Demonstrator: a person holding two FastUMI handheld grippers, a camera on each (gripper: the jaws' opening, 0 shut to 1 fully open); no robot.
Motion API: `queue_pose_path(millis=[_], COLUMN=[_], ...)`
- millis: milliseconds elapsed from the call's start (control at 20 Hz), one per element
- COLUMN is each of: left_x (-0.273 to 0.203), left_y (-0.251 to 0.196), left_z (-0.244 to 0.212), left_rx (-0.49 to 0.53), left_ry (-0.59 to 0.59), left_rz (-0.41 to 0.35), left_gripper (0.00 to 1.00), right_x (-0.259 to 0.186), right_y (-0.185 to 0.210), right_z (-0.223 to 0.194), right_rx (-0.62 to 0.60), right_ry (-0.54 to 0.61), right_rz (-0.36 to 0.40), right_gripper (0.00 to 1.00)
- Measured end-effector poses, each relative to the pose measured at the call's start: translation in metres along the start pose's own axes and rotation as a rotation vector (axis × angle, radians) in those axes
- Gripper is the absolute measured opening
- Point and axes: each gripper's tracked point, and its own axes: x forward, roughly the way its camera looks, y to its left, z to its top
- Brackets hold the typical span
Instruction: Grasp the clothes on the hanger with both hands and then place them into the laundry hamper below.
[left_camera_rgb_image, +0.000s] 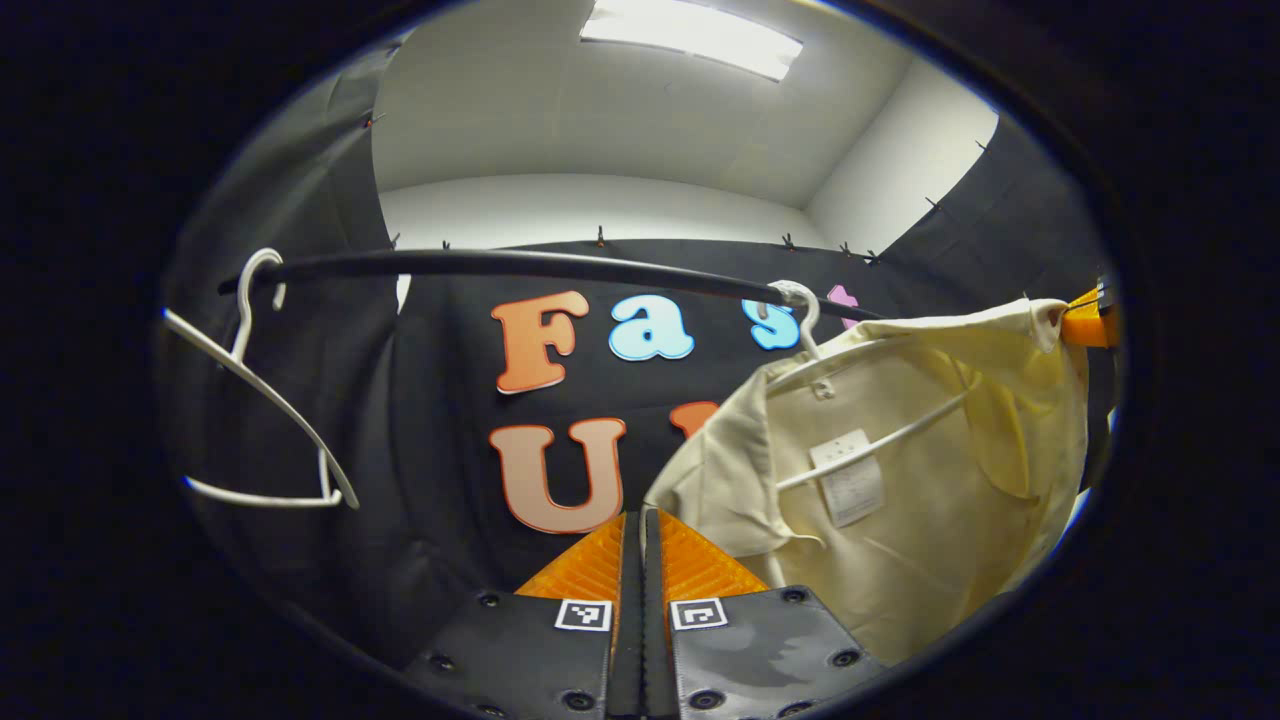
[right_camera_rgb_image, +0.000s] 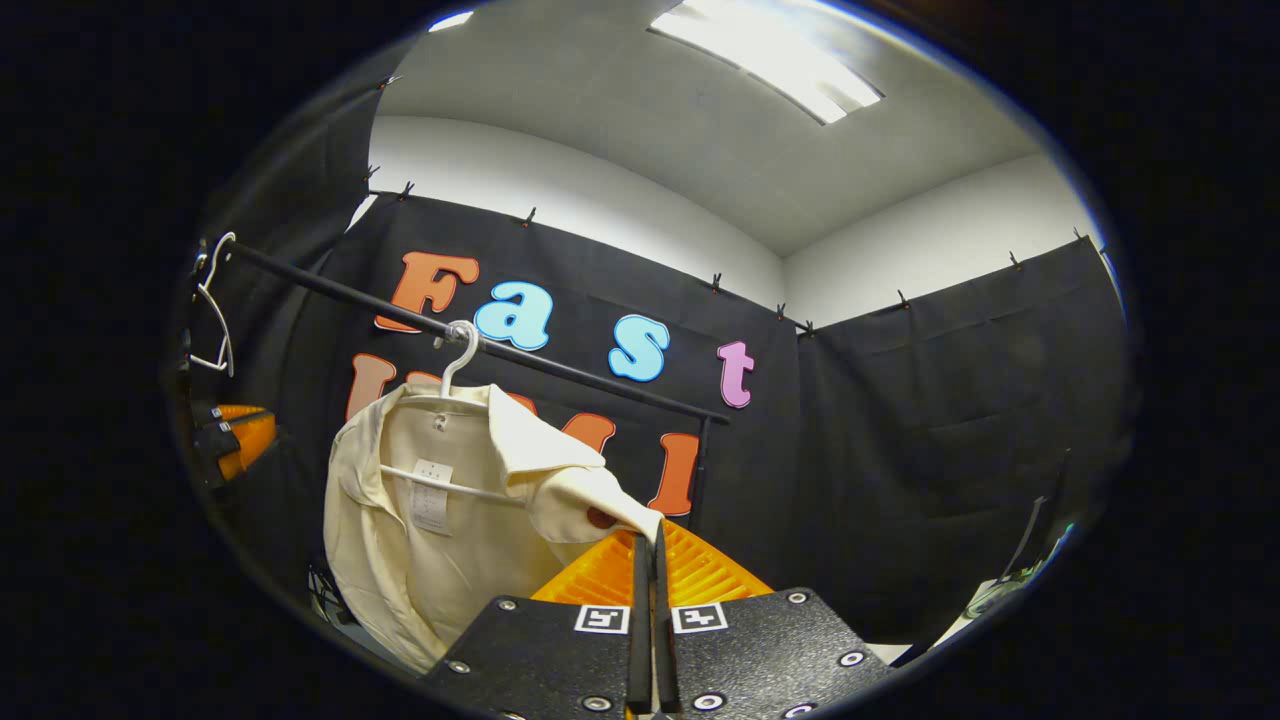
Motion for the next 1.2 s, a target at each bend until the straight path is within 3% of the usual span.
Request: queue_pose_path(millis=[50,200,250,300,450,650,950,1200], left_x=[0.000,0.011,0.016,0.022,0.052,0.086,0.089,0.083], left_y=[-0.017,-0.061,-0.076,-0.085,-0.093,-0.074,-0.017,0.013], left_z=[-0.007,-0.022,-0.026,-0.030,-0.042,-0.064,-0.065,-0.042], left_rx=[-0.026,-0.073,-0.080,-0.069,-0.046,-0.040,0.097,0.232], left_ry=[0.007,0.019,0.032,0.044,0.051,0.068,0.032,-0.013], left_rz=[-0.029,-0.101,-0.127,-0.122,-0.059,0.115,0.376,0.442], left_gripper=[0.08,0.64,0.72,1.00,0.97,0.96,0.96,0.97], right_x=[-0.001,-0.002,-0.001,0.000,0.003,0.008,0.012,0.012], right_y=[0.002,0.004,0.004,0.005,0.006,0.007,0.004,0.003], right_z=[-0.004,-0.010,-0.009,-0.010,-0.011,-0.016,-0.014,-0.017], right_rx=[0.006,0.014,0.014,0.014,0.021,0.033,0.034,0.048], right_ry=[0.008,0.027,0.029,0.032,0.034,0.046,0.038,0.040], right_rz=[0.004,0.016,0.019,0.022,0.029,0.032,0.036,0.036], right_gripper=[0.01,0.01,0.01,0.01,0.01,0.01,0.01,0.01])
